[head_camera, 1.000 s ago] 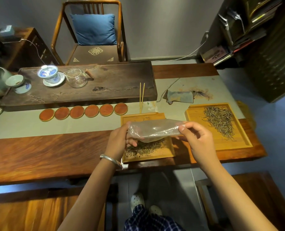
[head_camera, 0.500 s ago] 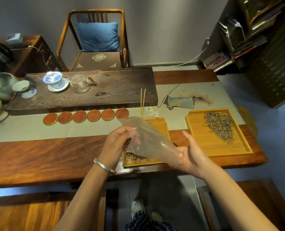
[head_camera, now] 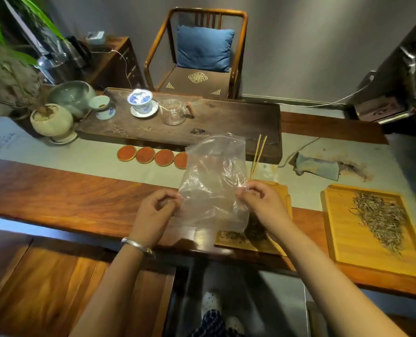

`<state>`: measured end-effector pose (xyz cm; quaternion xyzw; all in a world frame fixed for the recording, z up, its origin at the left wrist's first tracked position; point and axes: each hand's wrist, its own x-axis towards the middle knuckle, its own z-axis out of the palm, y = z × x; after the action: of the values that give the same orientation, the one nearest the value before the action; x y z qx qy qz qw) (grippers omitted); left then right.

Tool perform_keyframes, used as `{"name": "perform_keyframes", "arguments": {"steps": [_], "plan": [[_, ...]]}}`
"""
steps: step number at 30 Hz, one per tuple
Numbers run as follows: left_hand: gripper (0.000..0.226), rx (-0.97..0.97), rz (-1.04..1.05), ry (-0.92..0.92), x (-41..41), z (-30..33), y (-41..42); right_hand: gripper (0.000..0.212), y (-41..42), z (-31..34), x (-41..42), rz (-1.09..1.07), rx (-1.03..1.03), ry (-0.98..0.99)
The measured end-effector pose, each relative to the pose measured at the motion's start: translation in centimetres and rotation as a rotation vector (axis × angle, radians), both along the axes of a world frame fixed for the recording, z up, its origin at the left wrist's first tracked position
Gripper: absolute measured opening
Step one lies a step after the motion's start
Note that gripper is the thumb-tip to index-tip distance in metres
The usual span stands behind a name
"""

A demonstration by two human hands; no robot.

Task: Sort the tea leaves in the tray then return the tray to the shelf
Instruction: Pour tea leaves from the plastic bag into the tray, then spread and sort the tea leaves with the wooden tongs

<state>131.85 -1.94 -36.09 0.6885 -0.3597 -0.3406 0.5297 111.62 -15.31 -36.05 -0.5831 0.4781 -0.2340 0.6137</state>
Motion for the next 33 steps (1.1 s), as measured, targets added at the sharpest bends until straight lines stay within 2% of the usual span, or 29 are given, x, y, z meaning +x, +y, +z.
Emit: {"name": "perform_keyframes", "arguments": {"steps": [4,7,13,15,17,19,21,26,29,33], "plan": [[0.021,0.070,0.135,-0.063,4.2,-3.4,1.0,0.011,0.0,-3.1,5.3,0.097,-0.063,0.161],[0.019,0.208,0.185,-0.114,7.6,-7.1,1.1,0.010,-0.1,-6.4,9.3,0.155,-0.137,0.345],[0.014,0.509,0.109,-0.234,11.2,-13.7,0.8,0.016,0.3,-12.0,13.9,0.376,-0.386,0.821],[0.023,0.562,0.072,-0.280,11.2,-14.9,0.8,0.020,0.4,-12.7,14.2,0.436,-0.547,0.938],[0.022,0.611,0.060,-0.294,11.1,-15.5,0.7,0.024,0.4,-13.2,14.4,0.501,-0.619,1.014],[0.016,0.638,0.062,-0.306,10.8,-15.6,0.5,0.026,0.4,-13.6,14.3,0.504,-0.564,1.019],[0.011,0.703,0.020,-0.394,10.6,-15.4,0.0,0.022,0.2,-13.7,14.1,0.507,-0.535,0.999],[0.034,0.860,-0.073,-0.677,10.3,-13.8,-1.5,0.021,-1.0,-12.7,12.7,0.532,-0.567,0.879],[0.039,0.758,-0.039,-0.725,10.0,-12.4,-2.5,0.031,-3.1,-11.5,10.8,0.461,-0.616,0.775],[0.020,0.447,-0.050,-0.795,8.5,-11.4,-5.1,0.027,-7.7,-10.0,7.3,0.339,-0.571,0.633]]}}
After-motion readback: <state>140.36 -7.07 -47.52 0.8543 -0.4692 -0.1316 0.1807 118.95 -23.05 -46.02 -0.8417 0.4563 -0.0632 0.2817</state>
